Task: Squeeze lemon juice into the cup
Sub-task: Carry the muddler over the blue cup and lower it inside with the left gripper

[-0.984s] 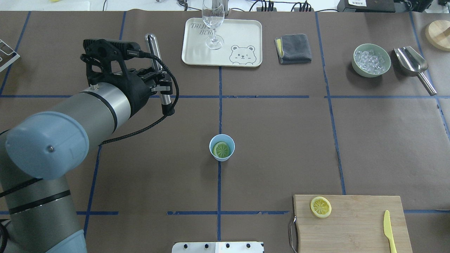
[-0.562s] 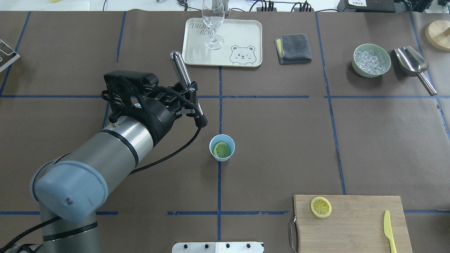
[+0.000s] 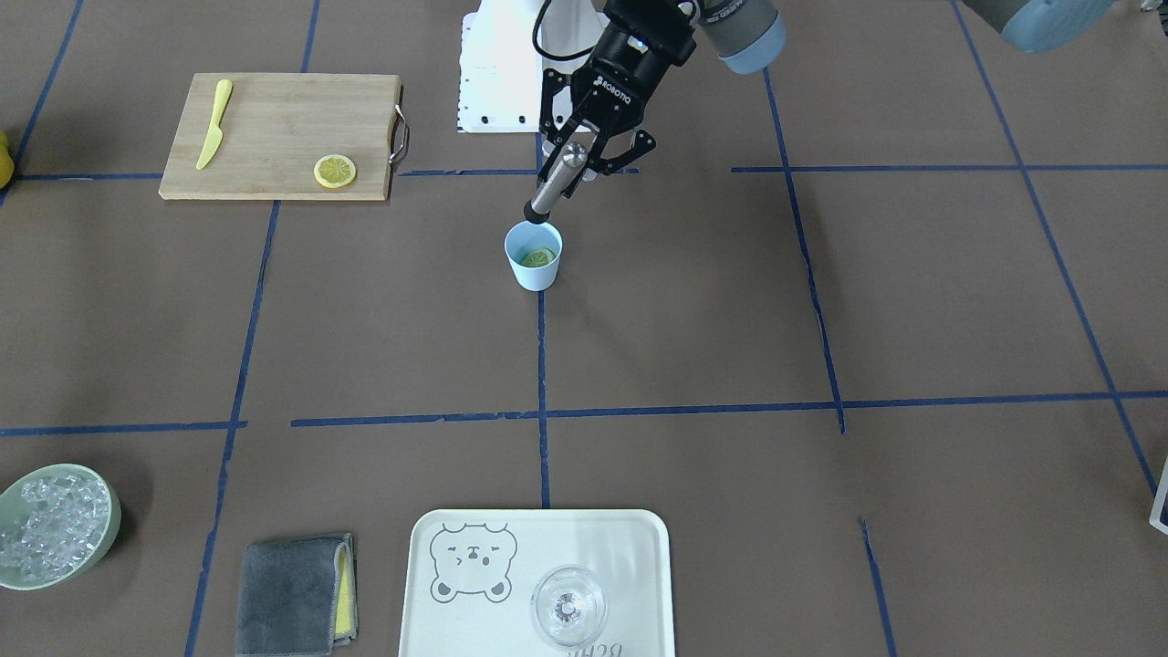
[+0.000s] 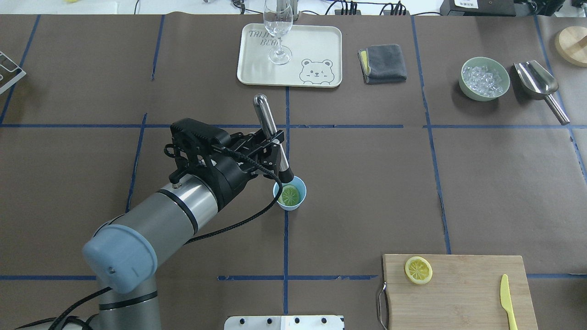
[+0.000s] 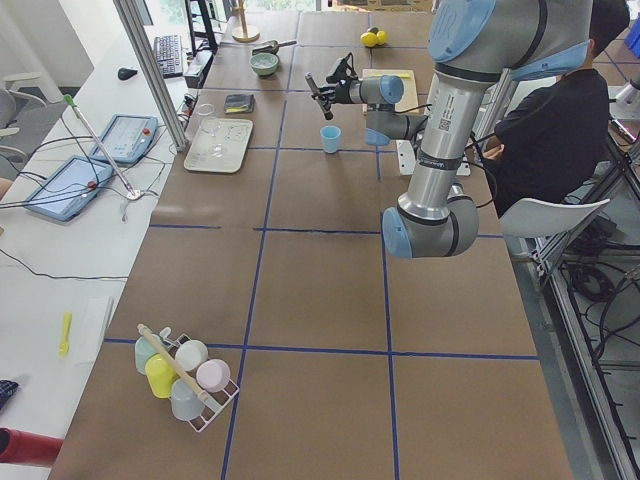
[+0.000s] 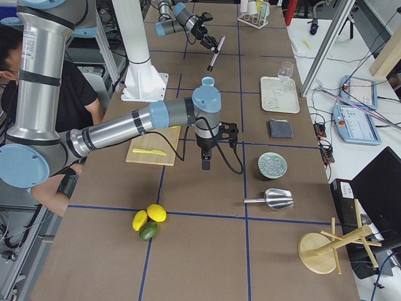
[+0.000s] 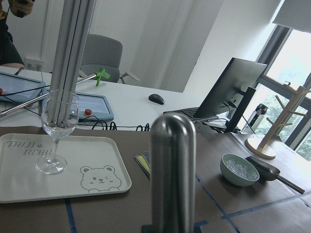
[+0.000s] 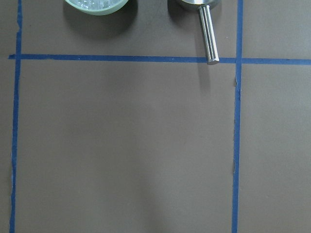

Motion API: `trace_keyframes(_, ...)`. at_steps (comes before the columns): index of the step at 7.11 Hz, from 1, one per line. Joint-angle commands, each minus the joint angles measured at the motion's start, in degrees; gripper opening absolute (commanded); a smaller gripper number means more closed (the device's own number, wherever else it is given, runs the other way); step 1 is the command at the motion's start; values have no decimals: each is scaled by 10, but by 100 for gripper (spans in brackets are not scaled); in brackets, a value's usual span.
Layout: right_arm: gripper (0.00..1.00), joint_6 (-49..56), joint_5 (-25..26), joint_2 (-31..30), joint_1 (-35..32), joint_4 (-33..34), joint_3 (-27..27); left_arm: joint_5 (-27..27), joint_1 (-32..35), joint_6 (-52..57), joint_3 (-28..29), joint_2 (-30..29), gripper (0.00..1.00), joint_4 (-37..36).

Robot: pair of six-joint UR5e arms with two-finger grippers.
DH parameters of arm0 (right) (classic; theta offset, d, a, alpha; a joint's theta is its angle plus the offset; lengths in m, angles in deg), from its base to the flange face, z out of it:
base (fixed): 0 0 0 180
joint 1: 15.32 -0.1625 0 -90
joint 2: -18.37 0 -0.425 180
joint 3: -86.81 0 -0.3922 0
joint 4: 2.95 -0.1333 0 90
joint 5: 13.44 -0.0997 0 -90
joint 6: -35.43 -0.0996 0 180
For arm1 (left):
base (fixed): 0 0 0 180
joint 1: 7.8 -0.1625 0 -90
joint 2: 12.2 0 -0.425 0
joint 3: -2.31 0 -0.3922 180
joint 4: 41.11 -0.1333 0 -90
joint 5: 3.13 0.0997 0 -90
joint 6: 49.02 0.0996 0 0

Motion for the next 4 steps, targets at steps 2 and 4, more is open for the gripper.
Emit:
trace_keyframes(2, 100, 0, -5, -3, -2, 0, -1, 0, -11, 2, 40, -14, 0, 18)
trace_keyframes(4, 100, 0, -13, -4, -7, -1, -1, -2, -13, 3, 61, -23, 0, 20)
